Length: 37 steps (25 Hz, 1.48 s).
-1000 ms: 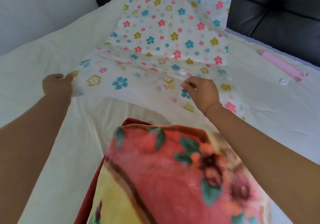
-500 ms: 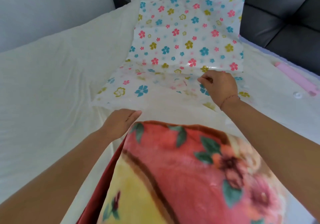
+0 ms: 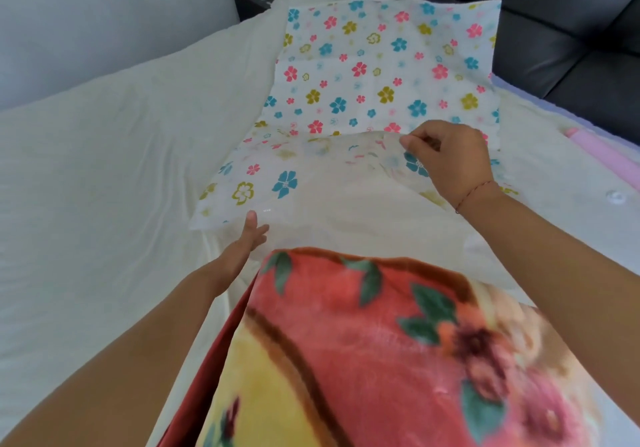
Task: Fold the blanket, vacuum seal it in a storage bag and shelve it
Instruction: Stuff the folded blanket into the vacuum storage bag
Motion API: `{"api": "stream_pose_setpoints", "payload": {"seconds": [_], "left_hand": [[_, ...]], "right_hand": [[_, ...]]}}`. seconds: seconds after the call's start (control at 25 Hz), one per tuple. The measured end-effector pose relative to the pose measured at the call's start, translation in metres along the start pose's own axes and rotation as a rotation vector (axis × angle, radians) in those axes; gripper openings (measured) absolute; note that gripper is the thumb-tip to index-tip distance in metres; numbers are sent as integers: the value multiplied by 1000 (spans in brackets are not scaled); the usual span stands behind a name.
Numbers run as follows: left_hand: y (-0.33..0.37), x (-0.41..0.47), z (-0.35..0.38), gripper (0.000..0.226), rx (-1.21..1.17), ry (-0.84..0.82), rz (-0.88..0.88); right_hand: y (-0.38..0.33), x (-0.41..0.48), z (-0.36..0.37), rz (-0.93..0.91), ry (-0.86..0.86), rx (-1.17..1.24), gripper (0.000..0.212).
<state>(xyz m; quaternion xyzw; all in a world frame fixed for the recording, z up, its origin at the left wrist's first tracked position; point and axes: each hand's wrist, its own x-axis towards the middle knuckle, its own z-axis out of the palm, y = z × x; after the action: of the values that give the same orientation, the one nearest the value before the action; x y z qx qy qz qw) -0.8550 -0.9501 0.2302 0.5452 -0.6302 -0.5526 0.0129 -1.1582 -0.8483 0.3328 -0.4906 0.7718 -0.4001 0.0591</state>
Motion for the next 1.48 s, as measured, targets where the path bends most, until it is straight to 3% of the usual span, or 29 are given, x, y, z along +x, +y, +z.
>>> {"api": "stream_pose_setpoints", "payload": {"seconds": [0.16,0.24,0.4,0.56,0.68,0.8,0.92,1.0,1.12,1.2,1.28,1.4,1.44,1.48], "left_hand": [[-5,19,11,88,-171,123,11],[-13,25,13,107,-225,171,-22],[-26,16,4,102,-256,31,-58],[19,-24,1,97,-286,-152,72],[62,-30,16,81,-124,-223,191],[67,-26,34,85,1,-104,224],[72,-50,49,79,58,-45,294],[92,-51,61,68,-21,63,183],[120,-36,81,56,-378,-21,-117],[130,-31,94,40,-580,-70,-219],[141,-38,102,23,-787,-47,-216],[158,-59,106,18,-958,-12,-134],[164,-72,108,17,-978,-19,-98],[168,-86,110,16,-983,-25,-68]], "right_hand": [[1,-7,5,-72,-57,22,21],[8,-16,20,-118,-99,3,20],[11,-30,31,-183,-177,-52,17],[9,-43,18,-158,-204,-94,16],[8,-50,11,-71,-296,-78,11],[22,-76,-16,101,-259,68,10],[60,-145,-62,432,53,224,7],[90,-210,-81,782,140,357,34],[123,-266,-75,1157,-70,822,75],[128,-271,-76,1204,-175,947,85],[127,-260,-83,1083,-218,918,79],[109,-229,-86,837,-216,655,47],[105,-218,-82,816,-150,464,56],[103,-207,-77,798,-78,217,78]]}}
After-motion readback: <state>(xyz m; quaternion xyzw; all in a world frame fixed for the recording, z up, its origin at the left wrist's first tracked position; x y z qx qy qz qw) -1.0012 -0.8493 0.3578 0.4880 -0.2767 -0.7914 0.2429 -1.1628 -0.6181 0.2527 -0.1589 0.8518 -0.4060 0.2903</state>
